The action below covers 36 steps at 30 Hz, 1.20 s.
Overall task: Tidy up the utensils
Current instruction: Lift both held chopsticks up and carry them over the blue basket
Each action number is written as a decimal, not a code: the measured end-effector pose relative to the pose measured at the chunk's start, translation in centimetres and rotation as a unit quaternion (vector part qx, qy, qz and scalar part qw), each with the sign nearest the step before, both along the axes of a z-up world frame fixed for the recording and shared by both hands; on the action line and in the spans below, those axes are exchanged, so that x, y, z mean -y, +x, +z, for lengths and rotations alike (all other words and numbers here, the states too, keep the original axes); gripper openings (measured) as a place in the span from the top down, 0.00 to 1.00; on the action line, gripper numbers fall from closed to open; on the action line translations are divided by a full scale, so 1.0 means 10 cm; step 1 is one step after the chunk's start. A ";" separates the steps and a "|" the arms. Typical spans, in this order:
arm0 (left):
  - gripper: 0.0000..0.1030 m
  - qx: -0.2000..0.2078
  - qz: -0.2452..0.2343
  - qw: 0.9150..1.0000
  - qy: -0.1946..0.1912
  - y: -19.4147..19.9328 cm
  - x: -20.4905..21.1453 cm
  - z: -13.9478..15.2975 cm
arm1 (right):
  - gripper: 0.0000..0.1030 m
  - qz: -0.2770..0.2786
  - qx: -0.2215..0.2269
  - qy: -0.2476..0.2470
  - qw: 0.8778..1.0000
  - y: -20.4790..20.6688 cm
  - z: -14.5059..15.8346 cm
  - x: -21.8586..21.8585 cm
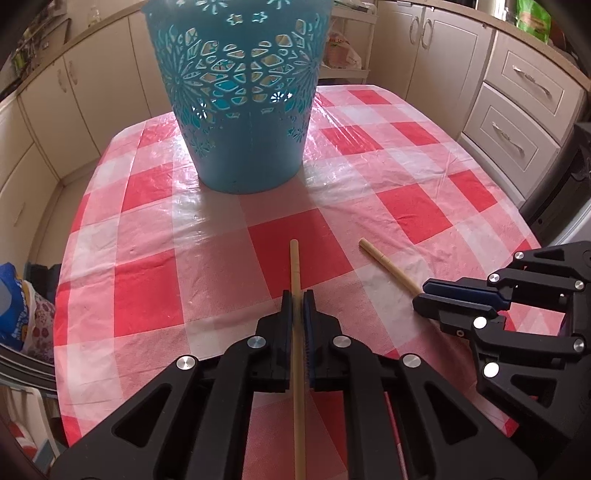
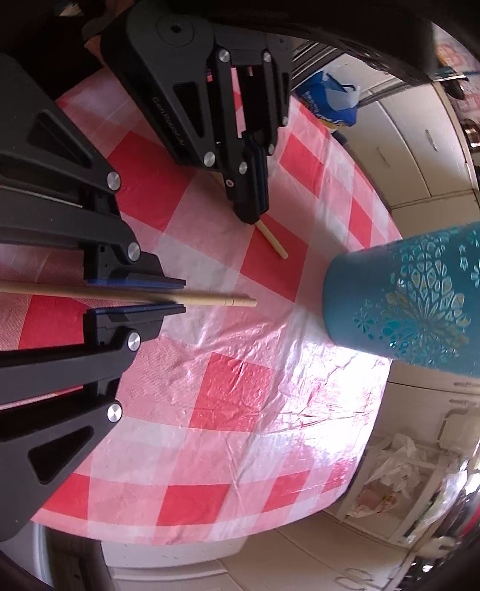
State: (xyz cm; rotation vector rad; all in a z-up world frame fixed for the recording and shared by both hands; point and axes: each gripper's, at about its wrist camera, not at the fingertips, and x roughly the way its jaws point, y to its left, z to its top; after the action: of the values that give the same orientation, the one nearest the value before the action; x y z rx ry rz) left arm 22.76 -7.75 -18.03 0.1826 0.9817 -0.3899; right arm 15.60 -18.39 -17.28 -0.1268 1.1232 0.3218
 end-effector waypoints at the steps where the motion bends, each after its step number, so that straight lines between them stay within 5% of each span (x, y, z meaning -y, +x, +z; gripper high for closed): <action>1: 0.94 0.004 -0.002 1.000 0.002 -0.01 0.01 0.00 | 0.93 -0.001 0.005 -0.002 1.000 -0.02 0.00 -0.01; 6: 0.96 0.008 -0.007 1.000 -0.017 -0.10 -0.02 0.08 | 0.94 -0.054 -0.001 0.076 0.996 -0.09 0.02 0.14; 11: 0.96 0.043 -0.004 0.999 -0.033 -0.24 -0.06 0.34 | 0.94 -0.108 0.017 0.204 0.973 -0.26 0.19 0.35; 17: 0.96 0.090 -0.002 0.993 -0.070 -0.39 -0.13 0.71 | 0.94 -0.133 0.056 0.290 0.946 -0.40 0.46 0.49; 26: 0.96 0.164 0.002 0.979 -0.125 -0.51 -0.26 1.21 | 0.94 -0.141 0.110 0.326 0.928 -0.47 0.84 0.52; 36: 0.96 0.228 0.030 0.953 -0.195 -0.28 -0.56 1.80 | 0.94 -0.134 0.201 0.303 0.922 -0.44 1.28 0.48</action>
State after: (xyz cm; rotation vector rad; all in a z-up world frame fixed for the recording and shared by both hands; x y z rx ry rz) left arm 19.92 -2.20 0.00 -0.1143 0.4399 -0.4529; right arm 11.17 -23.23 -4.48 0.4892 0.5840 0.3645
